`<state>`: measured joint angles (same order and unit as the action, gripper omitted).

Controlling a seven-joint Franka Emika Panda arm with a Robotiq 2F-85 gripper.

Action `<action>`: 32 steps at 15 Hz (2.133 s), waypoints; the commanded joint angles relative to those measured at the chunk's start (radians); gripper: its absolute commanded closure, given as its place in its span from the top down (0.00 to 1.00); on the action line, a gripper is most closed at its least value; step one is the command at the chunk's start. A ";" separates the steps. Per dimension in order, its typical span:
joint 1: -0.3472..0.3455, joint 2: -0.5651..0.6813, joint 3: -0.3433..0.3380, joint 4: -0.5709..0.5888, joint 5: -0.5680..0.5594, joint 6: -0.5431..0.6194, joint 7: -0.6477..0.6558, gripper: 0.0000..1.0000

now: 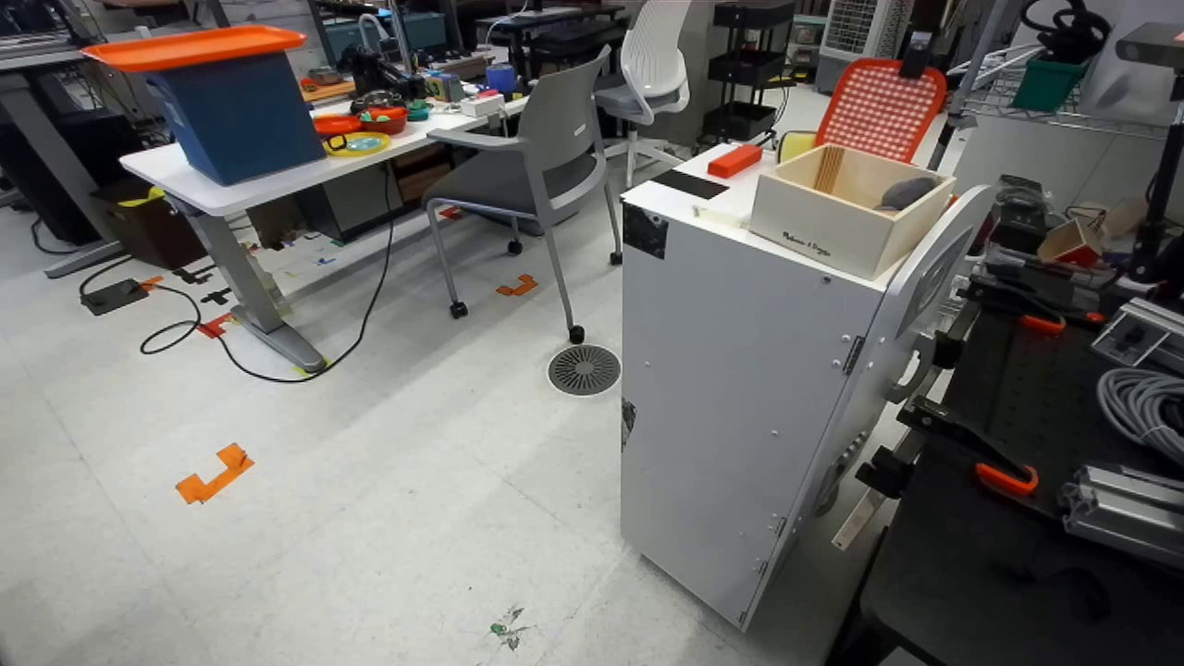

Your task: Put the grey plushy in the box, remove the yellow plushy from the box and put it on top of the cupboard, and then put the oven mitt on the tray

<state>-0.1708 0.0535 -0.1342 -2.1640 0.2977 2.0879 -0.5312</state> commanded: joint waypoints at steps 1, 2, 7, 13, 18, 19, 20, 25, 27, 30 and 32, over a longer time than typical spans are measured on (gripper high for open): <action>-0.003 -0.073 -0.008 -0.041 -0.022 0.026 0.009 0.00; -0.007 -0.083 -0.015 -0.044 -0.023 0.029 0.018 0.00; -0.022 -0.118 -0.051 -0.049 -0.032 0.028 0.045 0.00; -0.056 -0.127 -0.096 -0.044 -0.119 0.085 0.138 0.00; -0.078 -0.084 -0.120 -0.027 -0.170 0.130 0.213 0.00; -0.079 -0.078 -0.121 -0.027 -0.174 0.132 0.223 0.00; -0.077 -0.066 -0.120 -0.024 -0.174 0.132 0.235 0.00; -0.071 -0.030 -0.109 -0.021 -0.172 0.142 0.263 0.00; -0.069 -0.019 -0.104 -0.021 -0.173 0.151 0.271 0.00; -0.070 -0.009 -0.099 -0.020 -0.174 0.157 0.284 0.00; -0.071 -0.011 -0.099 -0.023 -0.185 0.173 0.307 0.27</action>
<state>-0.2446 0.0407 -0.2362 -2.1940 0.1440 2.2334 -0.2689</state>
